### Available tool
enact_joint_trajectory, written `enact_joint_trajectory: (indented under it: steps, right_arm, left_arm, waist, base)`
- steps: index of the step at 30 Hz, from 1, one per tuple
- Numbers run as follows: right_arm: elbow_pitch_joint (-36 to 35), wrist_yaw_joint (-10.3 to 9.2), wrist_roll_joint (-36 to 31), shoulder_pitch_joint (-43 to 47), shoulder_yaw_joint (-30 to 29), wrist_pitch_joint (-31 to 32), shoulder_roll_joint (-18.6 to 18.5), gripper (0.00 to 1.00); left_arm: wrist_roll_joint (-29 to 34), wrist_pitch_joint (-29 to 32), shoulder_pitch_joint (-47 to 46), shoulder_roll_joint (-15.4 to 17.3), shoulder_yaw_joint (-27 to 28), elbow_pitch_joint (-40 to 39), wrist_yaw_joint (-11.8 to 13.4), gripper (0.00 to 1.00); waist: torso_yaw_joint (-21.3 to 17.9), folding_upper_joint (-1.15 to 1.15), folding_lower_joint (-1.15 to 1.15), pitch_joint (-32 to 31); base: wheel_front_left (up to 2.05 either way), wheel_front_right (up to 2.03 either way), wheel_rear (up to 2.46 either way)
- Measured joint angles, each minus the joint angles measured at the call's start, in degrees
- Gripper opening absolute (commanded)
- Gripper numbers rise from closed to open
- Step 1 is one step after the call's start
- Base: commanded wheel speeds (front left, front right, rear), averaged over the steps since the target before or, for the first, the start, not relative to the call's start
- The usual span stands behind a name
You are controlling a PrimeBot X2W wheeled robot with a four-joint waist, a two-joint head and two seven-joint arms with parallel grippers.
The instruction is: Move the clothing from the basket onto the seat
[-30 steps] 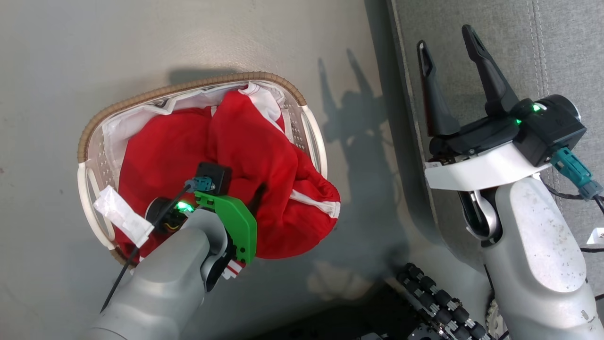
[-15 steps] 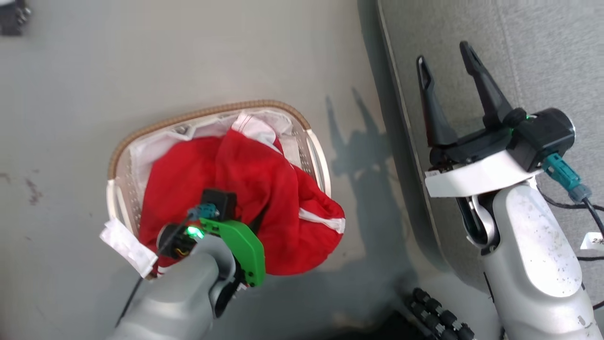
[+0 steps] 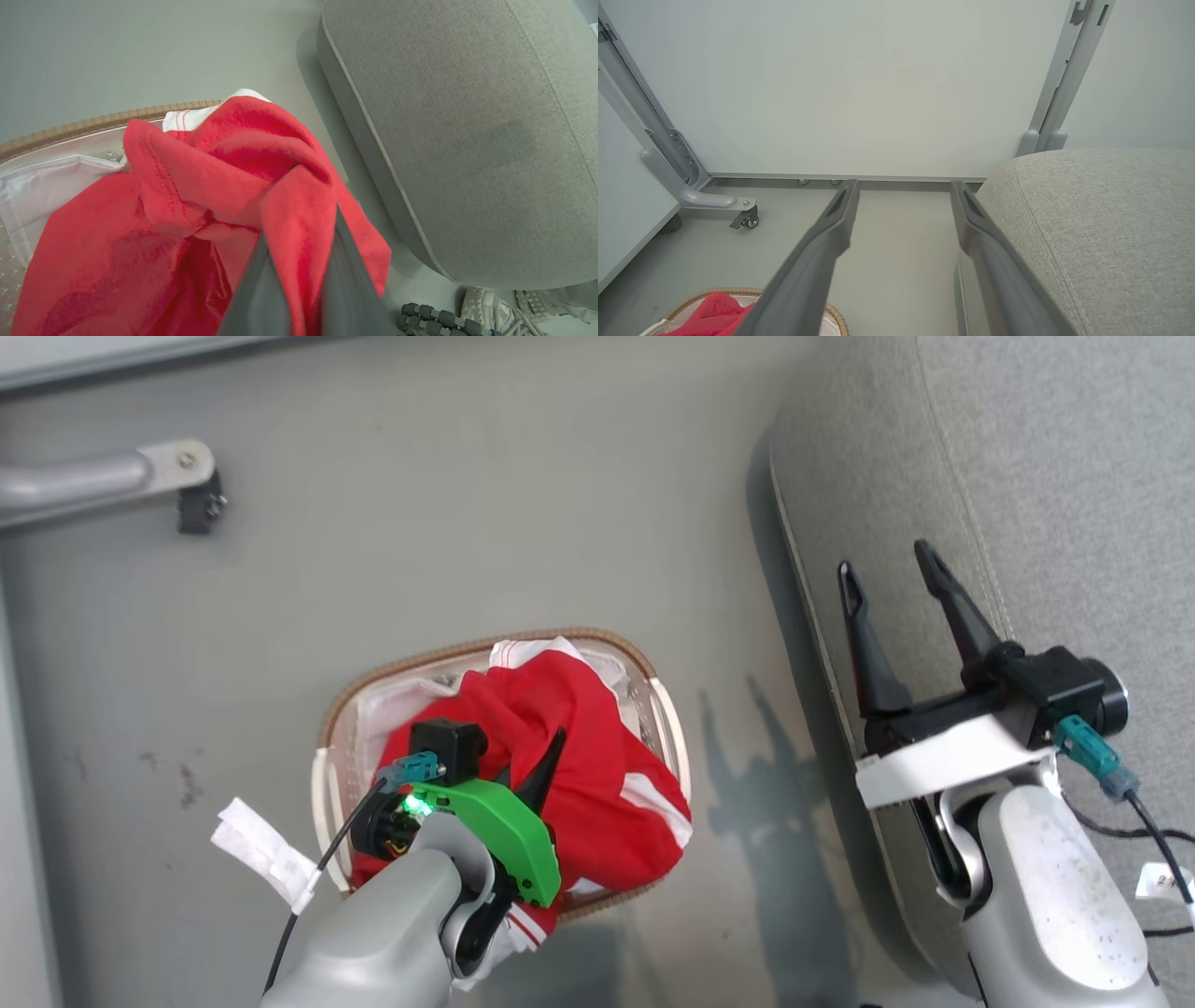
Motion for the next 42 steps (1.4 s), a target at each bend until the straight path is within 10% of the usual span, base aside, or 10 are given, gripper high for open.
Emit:
enact_joint_trajectory:
  steps: [24,42]
  right_arm:
    - [2.3,0.0,-0.4,12.1,2.0,0.0,0.0,1.0]
    - [5.4,0.01,0.0,13.1,13.2,0.0,0.0,1.0]
  left_arm:
    - [17.5,0.0,5.7,-0.7,23.4,-19.9,0.0,0.0]
    - [22.2,0.0,7.4,-3.3,25.4,-28.4,0.0,0.0]
  waist:
    - [5.7,0.0,0.0,-18.3]
    - [8.8,0.0,0.0,-23.7]
  base:
    - [0.0,0.0,0.0]
    - [0.0,0.0,0.0]
